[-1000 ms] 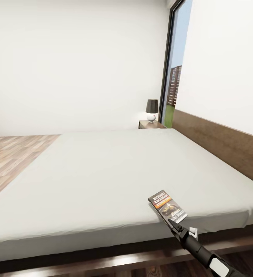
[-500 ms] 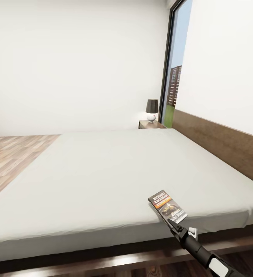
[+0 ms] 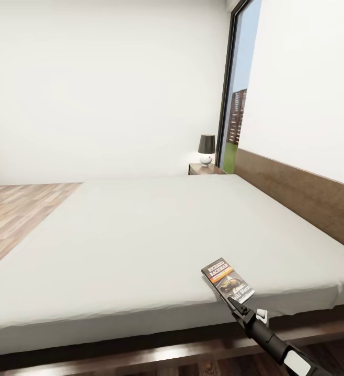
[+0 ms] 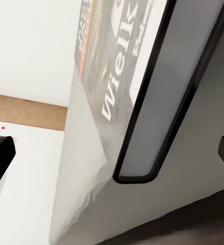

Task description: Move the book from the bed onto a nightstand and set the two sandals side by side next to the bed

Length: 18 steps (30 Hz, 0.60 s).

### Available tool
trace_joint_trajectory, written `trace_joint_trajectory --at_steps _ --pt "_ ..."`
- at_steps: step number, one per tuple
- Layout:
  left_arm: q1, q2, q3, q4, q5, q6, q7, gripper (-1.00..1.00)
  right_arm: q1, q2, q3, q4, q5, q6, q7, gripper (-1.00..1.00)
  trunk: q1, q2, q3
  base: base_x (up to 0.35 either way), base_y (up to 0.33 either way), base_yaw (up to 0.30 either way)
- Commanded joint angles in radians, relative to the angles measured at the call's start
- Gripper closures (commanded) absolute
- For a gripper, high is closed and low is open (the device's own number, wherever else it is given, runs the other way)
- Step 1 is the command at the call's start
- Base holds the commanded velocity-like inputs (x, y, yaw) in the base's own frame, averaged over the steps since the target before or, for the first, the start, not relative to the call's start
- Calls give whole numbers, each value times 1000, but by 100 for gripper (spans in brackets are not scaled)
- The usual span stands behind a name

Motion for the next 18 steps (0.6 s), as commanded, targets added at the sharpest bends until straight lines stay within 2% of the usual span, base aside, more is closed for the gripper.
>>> trace_joint_trajectory --at_steps 1,18 --pt "-1 0 1 0 6 8 -1 -100 -1 -1 7 0 -11 9 2 -100 0 0 -1 0 0 0" --pt "-1 0 1 -1 6 8 -1 -100 -1 -1 6 -1 -9 9 2 -100 0 0 -1 0 0 0"
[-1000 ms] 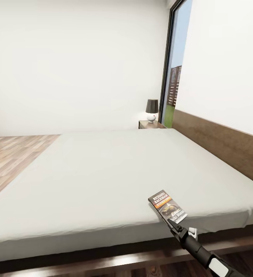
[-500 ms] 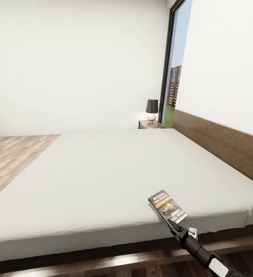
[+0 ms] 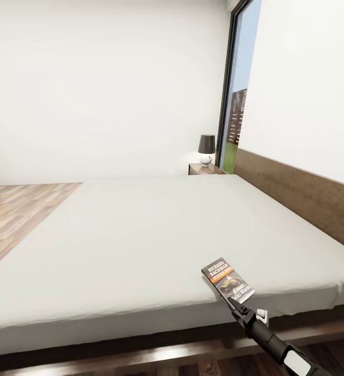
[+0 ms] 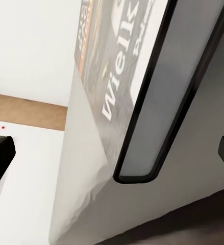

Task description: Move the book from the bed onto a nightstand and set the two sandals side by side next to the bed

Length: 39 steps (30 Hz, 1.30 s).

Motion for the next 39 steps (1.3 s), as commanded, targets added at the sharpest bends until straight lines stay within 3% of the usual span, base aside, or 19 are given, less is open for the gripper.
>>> trace_joint_trajectory --at_steps 1,8,13,39 --pt "-1 0 1 -1 6 8 -1 -100 -1 -1 7 0 -10 9 2 -100 0 0 -1 0 0 0" --pt "-1 0 1 -2 6 8 -2 -100 -1 -1 7 1 -9 9 2 -100 0 0 -1 0 0 0" --pt "-1 0 1 -4 6 8 -1 -100 -1 -1 7 0 -8 9 2 -100 19 -35 -17 0 0 0" --pt "-1 0 2 -6 6 9 -2 -100 -1 1 8 0 -7 9 2 -100 19 -35 -17 0 0 0"
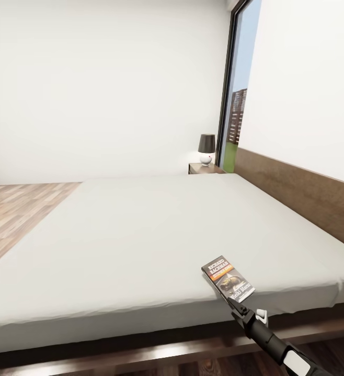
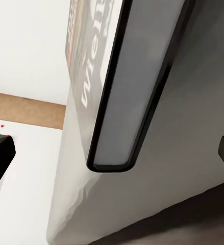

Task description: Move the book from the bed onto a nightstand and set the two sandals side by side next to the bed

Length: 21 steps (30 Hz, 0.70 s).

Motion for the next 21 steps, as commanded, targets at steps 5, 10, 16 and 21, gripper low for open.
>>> trace_joint_trajectory --at_steps 5,10,16,21 --pt "-1 0 1 0 6 9 -1 -100 -1 0 7 0 -10 9 2 -100 0 0 -1 0 0 0" --pt "-1 0 1 0 6 9 -1 -100 -1 0 7 0 -10 9 2 -100 0 0 -1 0 0 0" --pt "-1 0 1 0 6 8 -1 -100 -1 0 8 0 -10 9 2 -100 0 0 -1 0 0 0" --pt "-1 0 2 0 6 8 -1 -100 -1 0 8 0 -10 9 2 -100 0 0 -1 0 0 0"
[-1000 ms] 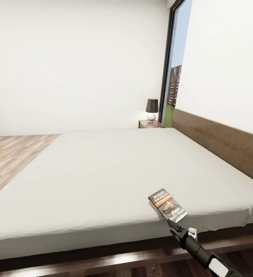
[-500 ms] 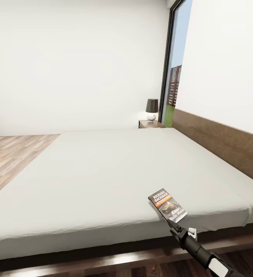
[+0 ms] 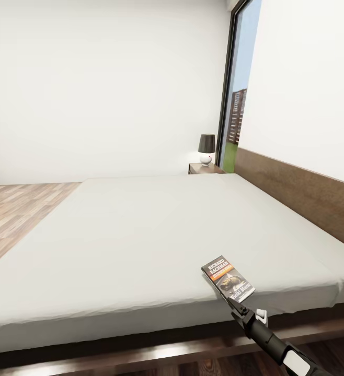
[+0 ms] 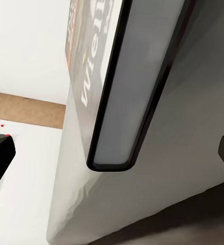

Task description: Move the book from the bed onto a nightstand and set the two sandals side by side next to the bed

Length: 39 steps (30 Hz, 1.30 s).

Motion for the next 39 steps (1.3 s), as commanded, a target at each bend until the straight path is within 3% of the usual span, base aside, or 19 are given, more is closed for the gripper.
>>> trace_joint_trajectory --at_steps 1,39 --pt "-1 0 1 0 6 8 -1 -100 -1 0 7 0 -11 9 2 -100 0 0 -1 0 0 0" --pt "-1 1 0 0 6 10 -1 -100 -1 7 7 0 -11 9 2 -100 0 0 -1 21 3 0"
